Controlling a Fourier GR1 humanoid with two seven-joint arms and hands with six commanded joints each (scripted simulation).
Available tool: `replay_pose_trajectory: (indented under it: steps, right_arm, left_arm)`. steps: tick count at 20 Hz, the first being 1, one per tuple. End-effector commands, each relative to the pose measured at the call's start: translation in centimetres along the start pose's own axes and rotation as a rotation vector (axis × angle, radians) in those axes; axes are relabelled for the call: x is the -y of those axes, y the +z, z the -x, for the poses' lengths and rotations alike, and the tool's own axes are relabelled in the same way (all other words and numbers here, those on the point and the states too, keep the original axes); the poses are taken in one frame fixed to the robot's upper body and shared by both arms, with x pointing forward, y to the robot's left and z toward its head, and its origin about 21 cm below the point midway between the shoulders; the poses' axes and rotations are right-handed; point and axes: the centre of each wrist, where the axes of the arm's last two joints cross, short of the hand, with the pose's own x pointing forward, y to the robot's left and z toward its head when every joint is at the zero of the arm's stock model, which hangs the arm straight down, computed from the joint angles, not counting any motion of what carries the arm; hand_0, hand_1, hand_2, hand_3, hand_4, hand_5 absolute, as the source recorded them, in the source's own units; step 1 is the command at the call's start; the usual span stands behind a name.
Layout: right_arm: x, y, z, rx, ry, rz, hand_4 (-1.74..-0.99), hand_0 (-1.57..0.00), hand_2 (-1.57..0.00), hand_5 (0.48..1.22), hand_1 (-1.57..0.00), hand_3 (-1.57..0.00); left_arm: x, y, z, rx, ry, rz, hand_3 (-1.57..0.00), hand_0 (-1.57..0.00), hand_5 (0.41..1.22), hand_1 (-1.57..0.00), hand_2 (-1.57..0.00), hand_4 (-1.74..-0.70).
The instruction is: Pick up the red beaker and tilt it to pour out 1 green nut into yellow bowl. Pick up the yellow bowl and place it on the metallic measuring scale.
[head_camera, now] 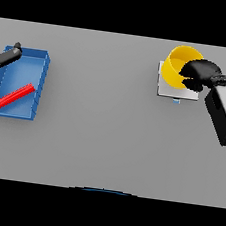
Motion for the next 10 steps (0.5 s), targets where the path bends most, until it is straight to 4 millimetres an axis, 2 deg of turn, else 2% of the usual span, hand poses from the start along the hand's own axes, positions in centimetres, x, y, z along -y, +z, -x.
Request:
replay_pose_trajectory:
  steps: [1,3,4,5,7,8,10]
  right_arm:
    - [-0.09,-0.22,0.03,-0.008,-0.004,-0.009,-1.721,-1.55,-1.57,1.221,-1.42,-1.48]
    - [-0.16,-0.46,-0.09,-0.017,-0.018,-0.022,-1.728,-1.54,-1.57,1.221,-1.41,-1.17]
    - [-0.06,-0.48,0.03,-0.012,-0.032,-0.03,-1.659,-1.54,-1.5,1.221,-1.44,-1.02]
    - [-0.26,-0.46,0.27,-0.031,-0.04,-0.038,-1.596,-1.52,-1.35,1.134,-1.35,-0.91]
    - [-0.23,-0.44,0.45,-0.034,-0.051,-0.053,-1.504,-0.98,-0.95,0.983,-0.87,-0.76]
    - [0.02,-0.51,0.38,-0.032,-0.048,-0.056,-1.47,-0.78,-0.81,0.928,-0.69,-0.71]
    - [0.17,-0.62,0.43,-0.033,-0.058,-0.076,-1.425,-0.5,-0.6,0.851,-0.44,-0.64]
  left_arm:
    - [0.1,-0.24,0.28,-0.004,0.003,0.003,0.0,0.0,0.734,0.0,0.0,-0.81]
    - [0.14,-0.37,0.34,-0.007,0.003,-0.003,0.0,0.0,0.74,0.0,0.0,-0.81]
    - [0.07,-0.16,0.57,-0.004,0.004,-0.001,0.0,0.0,0.745,0.0,0.0,-0.81]
    - [0.54,-0.1,0.52,0.002,-0.001,0.01,0.0,0.0,0.745,0.0,0.0,-0.81]
    - [0.1,-0.38,0.32,-0.007,-0.003,0.006,0.0,0.0,0.744,0.0,0.0,-0.81]
    - [0.21,-0.65,0.21,-0.005,-0.002,0.007,0.0,0.0,0.745,0.0,0.0,-0.81]
    - [0.58,-0.56,0.52,-0.003,-0.007,0.017,0.0,0.0,0.74,0.0,0.0,-0.81]
